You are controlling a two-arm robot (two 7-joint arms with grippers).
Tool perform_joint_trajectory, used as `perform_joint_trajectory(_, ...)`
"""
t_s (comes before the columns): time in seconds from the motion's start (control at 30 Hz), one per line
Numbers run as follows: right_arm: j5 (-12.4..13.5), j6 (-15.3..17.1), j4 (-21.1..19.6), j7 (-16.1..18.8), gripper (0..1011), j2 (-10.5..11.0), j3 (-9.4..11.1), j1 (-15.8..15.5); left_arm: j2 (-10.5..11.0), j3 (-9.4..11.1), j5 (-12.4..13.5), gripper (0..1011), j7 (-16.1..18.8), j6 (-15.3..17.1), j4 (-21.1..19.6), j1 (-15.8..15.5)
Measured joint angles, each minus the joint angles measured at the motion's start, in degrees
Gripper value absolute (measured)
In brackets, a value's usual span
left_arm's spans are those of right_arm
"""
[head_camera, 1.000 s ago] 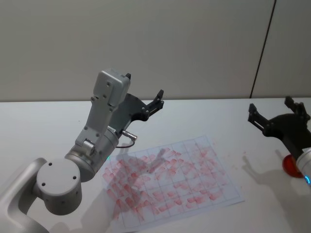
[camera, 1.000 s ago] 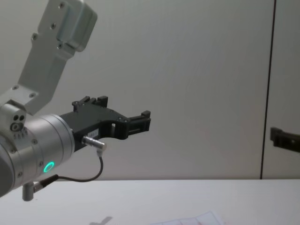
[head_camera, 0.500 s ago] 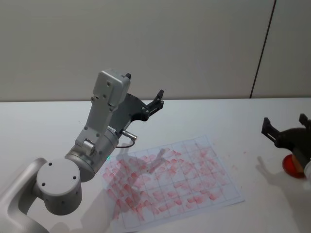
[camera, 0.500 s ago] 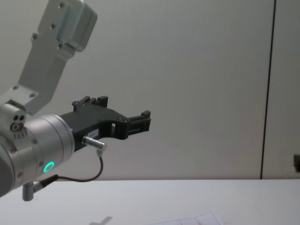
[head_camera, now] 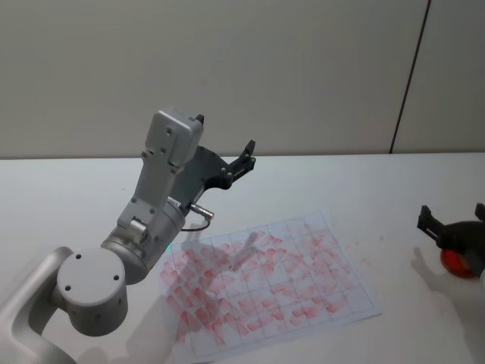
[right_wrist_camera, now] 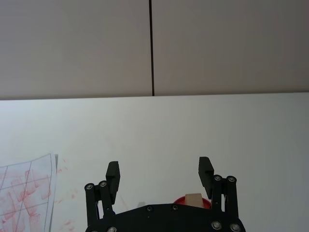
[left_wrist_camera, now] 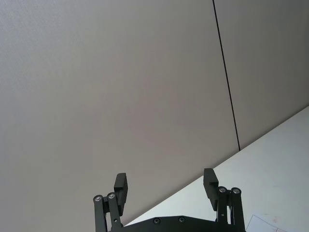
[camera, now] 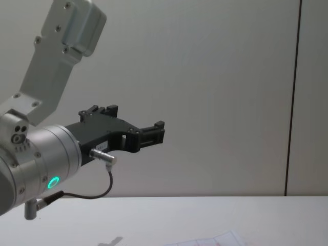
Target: Use the one hand to pick up the stamp and affix it onto the A4 paper.
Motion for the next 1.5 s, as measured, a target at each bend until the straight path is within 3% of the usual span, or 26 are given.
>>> perform_joint_trajectory(1.0, 1.95, 5.34, 2.42, 1.80, 994, 1.11, 2.20, -0.71, 0.00, 0.00, 0.00, 1001, 0.00, 0.00, 0.00, 0.00)
perform_joint_trajectory(1.5, 0.49, 8.03, 2.38, 1.32, 616, 1.41, 2.78, -1.02, 0.00, 0.00, 0.00, 1001, 0.00, 0.00, 0.00, 0.00)
